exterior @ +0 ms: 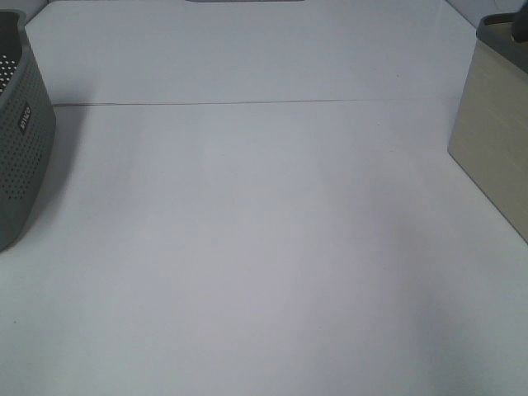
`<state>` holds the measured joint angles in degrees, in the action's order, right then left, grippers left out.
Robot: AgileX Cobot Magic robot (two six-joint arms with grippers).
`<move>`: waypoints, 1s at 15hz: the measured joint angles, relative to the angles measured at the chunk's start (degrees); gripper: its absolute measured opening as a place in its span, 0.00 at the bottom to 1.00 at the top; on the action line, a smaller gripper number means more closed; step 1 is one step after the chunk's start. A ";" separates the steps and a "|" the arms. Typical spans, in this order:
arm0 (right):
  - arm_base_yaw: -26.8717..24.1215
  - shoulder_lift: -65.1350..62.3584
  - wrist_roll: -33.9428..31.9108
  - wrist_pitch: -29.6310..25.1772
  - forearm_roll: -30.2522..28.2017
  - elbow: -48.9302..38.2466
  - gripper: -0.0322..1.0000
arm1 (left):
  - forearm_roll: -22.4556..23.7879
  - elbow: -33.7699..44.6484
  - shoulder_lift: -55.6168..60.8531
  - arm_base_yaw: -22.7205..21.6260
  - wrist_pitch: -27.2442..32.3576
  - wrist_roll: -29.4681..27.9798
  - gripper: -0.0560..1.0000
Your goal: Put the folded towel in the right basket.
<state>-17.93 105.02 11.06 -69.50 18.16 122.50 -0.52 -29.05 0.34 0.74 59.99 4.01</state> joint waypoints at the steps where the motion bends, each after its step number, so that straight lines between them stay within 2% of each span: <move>1: -1.15 0.52 0.00 -0.06 -2.58 -0.17 0.07 | 0.00 0.00 0.00 0.00 0.00 0.00 0.99; 3: -1.89 1.89 0.00 -0.11 -6.07 -1.49 0.07 | 0.00 0.00 0.00 0.00 0.00 0.00 0.99; 6: -1.89 4.30 -0.17 -0.46 -6.65 -4.07 0.07 | 0.00 0.00 0.00 0.00 0.00 0.00 0.99; 7: -1.89 4.70 -0.34 -0.46 -6.65 -4.24 0.09 | 0.00 0.00 0.00 0.00 0.00 0.00 0.99; 8: -1.89 5.16 -1.26 -0.46 -6.65 -4.41 0.14 | 0.00 0.00 0.00 0.00 0.00 0.00 0.99; 9: -1.89 5.21 -1.72 -0.57 -6.70 -4.58 0.29 | 0.00 0.00 0.00 0.00 0.00 0.00 0.99; 10: -1.89 5.21 -1.66 -0.57 -7.10 -4.58 0.53 | 0.00 0.00 0.00 0.00 0.00 0.00 0.99; 11: -1.89 5.21 -1.38 -0.57 -9.00 -4.58 0.88 | 0.00 0.00 0.00 0.00 0.00 0.00 0.99; 13: -1.89 5.21 -1.20 -0.57 -9.68 -4.58 0.96 | 0.00 0.00 0.00 0.00 0.00 0.00 0.99; 15: -1.89 5.21 -1.72 -0.57 -9.11 -4.58 0.98 | 0.00 0.00 0.00 0.00 0.00 0.00 0.99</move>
<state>-19.82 110.24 9.34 -70.07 9.05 117.91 -0.52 -29.05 0.34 0.74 59.99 4.01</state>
